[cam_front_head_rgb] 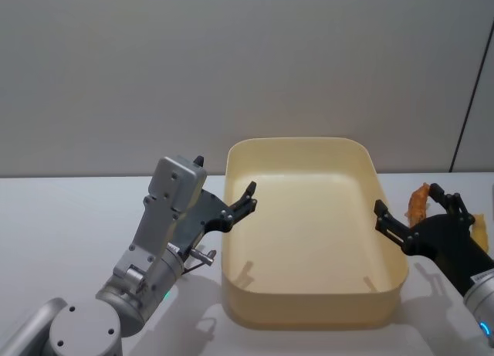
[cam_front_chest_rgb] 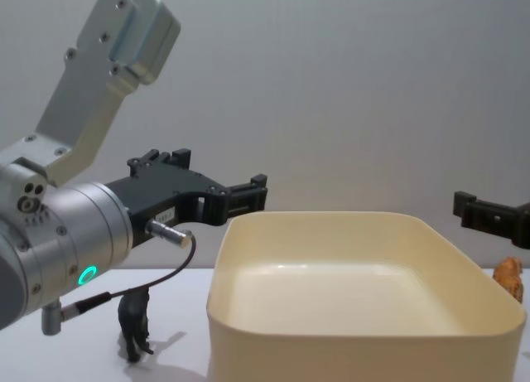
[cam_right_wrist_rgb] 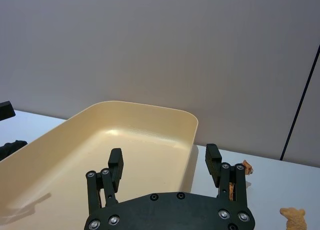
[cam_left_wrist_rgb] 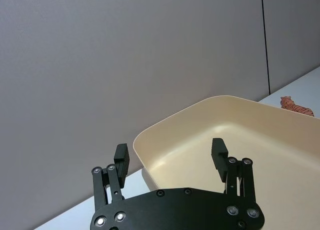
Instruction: Pick up the toy alternately with two hands and place it into the central storage box.
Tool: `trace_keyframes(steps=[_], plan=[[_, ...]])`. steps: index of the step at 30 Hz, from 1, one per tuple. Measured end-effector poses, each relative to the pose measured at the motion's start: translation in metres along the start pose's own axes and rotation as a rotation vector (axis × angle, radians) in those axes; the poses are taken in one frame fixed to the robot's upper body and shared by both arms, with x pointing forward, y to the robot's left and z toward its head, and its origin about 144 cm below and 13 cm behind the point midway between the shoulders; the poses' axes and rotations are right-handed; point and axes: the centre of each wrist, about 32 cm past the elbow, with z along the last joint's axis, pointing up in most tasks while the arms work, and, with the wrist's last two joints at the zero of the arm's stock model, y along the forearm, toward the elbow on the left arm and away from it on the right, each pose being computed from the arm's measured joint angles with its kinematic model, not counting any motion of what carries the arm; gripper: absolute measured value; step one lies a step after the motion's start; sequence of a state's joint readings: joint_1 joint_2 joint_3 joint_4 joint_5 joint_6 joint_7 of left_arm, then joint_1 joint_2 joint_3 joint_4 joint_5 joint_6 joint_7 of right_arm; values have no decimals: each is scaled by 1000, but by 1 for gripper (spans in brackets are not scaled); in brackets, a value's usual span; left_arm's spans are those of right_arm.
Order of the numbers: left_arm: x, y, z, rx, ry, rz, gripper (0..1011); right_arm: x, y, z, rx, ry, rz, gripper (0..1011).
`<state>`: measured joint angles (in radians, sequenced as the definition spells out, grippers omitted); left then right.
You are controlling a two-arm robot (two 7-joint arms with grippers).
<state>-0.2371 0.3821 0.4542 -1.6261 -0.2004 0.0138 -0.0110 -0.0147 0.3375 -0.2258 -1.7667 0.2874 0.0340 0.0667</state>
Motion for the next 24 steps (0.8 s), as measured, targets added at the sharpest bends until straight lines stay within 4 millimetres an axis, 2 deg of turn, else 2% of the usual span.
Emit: trace_keyframes(steps=[24], plan=[[0, 0, 0, 0, 0, 0, 1001, 0, 0, 0, 0, 0, 0, 1001]])
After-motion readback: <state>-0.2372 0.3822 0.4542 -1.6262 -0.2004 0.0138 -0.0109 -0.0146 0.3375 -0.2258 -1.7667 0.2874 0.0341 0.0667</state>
